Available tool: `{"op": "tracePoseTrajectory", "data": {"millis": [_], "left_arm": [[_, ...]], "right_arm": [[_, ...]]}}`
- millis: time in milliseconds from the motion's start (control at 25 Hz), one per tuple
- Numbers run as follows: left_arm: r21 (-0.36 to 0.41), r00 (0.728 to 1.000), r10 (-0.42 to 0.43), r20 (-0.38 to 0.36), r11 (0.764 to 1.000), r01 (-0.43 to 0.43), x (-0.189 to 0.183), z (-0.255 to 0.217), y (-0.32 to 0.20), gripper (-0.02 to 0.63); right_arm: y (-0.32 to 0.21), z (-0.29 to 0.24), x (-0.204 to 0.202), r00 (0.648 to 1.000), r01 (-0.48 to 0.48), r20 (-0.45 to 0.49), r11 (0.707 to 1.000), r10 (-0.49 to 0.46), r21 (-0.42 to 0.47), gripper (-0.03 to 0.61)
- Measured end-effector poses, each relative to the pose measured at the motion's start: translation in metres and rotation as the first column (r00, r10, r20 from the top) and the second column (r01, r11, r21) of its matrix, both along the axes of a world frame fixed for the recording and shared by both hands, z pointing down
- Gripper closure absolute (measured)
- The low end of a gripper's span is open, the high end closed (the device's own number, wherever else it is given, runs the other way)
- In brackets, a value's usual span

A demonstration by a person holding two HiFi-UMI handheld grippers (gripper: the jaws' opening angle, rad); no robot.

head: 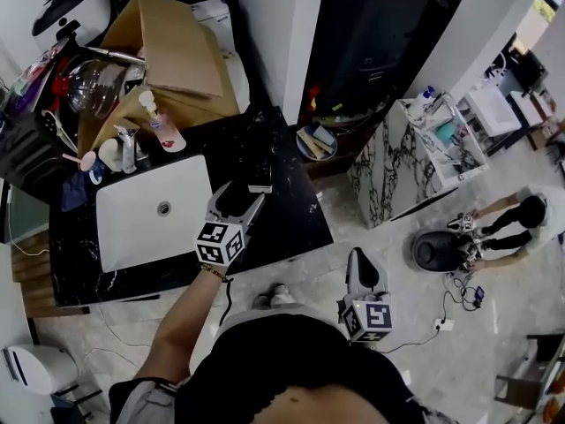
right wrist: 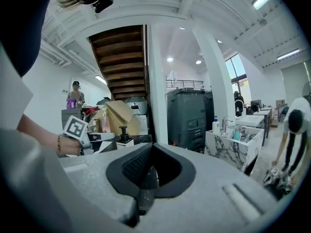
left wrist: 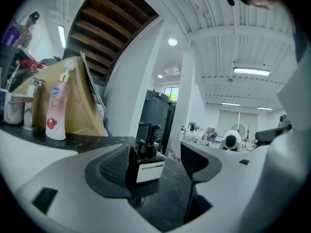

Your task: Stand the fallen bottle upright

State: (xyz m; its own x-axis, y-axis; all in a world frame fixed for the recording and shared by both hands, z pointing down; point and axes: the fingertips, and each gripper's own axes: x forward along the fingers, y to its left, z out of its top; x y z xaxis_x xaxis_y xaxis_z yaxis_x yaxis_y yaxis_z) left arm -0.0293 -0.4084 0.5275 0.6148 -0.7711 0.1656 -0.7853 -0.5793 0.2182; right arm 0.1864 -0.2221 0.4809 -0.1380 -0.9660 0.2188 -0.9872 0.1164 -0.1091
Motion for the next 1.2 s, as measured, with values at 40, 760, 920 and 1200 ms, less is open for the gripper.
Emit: {"op": "tracePoseTrajectory", "data": {"millis": [40,760,920,1200], "left_arm": [[-0.001,1.000,0.000,-0.011,1.000,0.000,-0.004,-0.001,0.013,0.293],[0.026,0.979,-0.194,0.058,0.981,0.193,-0.096,-0.029,0.163,0.462],[0.084,0.960,-0.270,0.073,0.961,0.264,-0.108,-0.039,0.170,0.518],[0.142,0.935,-0.336,0.112,0.937,0.319,-0.116,-0.059,0.175,0.597]], "right_arm": [[-0.002,-0.001,-0.001,1.000,0.008,-0.002,1.000,-0.008,0.001,0.574],[-0.046,-0.014,-0.045,0.977,0.213,-0.032,0.976,-0.212,0.047,0.574],[-0.050,-0.013,-0.054,0.967,0.252,-0.040,0.967,-0.250,0.044,0.575],[-0.057,-0.015,-0.067,0.961,0.277,-0.023,0.960,-0.277,0.045,0.575]]}}
